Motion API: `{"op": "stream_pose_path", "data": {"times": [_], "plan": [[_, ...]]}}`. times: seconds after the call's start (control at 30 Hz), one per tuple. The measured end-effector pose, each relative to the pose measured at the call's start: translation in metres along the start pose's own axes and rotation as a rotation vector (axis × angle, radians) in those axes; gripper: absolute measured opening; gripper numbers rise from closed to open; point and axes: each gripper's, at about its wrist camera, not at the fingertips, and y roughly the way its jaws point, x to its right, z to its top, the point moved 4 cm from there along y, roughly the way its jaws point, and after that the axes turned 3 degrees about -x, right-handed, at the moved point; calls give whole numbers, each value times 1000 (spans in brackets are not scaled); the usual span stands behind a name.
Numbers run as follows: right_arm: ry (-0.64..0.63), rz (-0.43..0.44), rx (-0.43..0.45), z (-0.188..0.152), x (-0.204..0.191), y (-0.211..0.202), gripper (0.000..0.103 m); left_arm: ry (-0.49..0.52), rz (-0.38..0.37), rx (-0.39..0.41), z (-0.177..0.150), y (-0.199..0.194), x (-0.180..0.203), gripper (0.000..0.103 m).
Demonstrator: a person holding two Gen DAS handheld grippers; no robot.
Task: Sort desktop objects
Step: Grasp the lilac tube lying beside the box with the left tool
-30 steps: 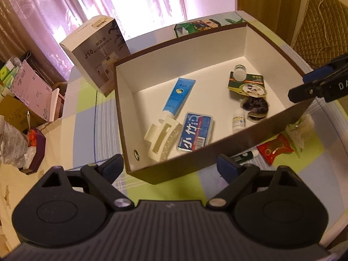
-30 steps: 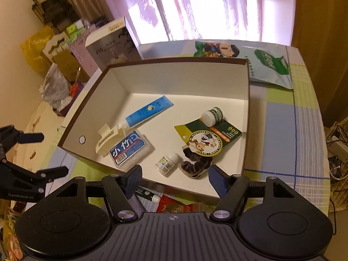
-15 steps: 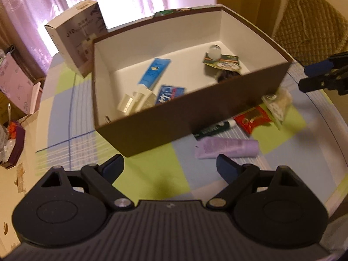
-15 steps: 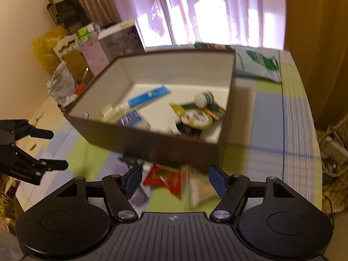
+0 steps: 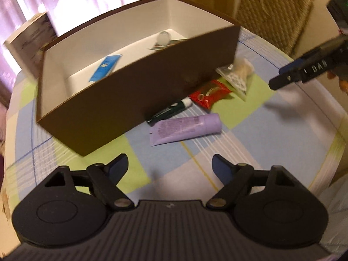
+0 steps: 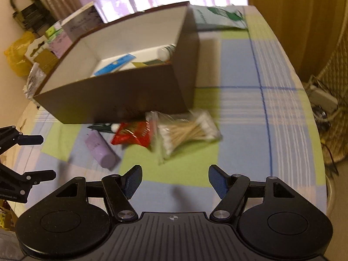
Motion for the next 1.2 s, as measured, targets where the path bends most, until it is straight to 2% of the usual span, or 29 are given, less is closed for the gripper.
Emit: {"op": "stream_pose_path", "data": {"times": [0.17, 0.4, 0.5, 0.6, 0.73, 0.8, 0.83, 0.87, 0.93, 1.0, 1.2], "plan": [[33, -16, -17, -6, 13, 1, 74, 131, -54, 7, 5, 15, 12, 72], [81, -33, -35, -11, 29, 2, 74, 385, -96, 13, 26, 44, 29, 72], [93, -40, -44, -12, 33, 4, 74, 450, -136, 0, 35, 58, 34, 72], [102, -38, -50, -13, 35, 6, 74, 499, -140, -17, 42, 74, 37, 72], [109, -37, -61, -13, 38, 9, 74, 488, -164, -52, 44, 88, 36, 69], [111, -37, -66, -13, 39, 11, 74, 467, -181, -55, 42, 88, 34, 65], [106, -34, -66, -11, 39, 12, 74, 464, -181, -55, 40, 87, 33, 58], [101, -30, -66, -9, 39, 13, 74, 448, -195, -63, 38, 86, 32, 45], [89, -23, -65, -6, 38, 15, 74, 398, -232, -92, 34, 83, 30, 31], [78, -16, -64, -2, 37, 17, 74, 350, -240, -116, 26, 79, 26, 29], [28, -2, -61, 8, 32, 23, 74, 252, -203, -153, 1, 64, 18, 30]]}}
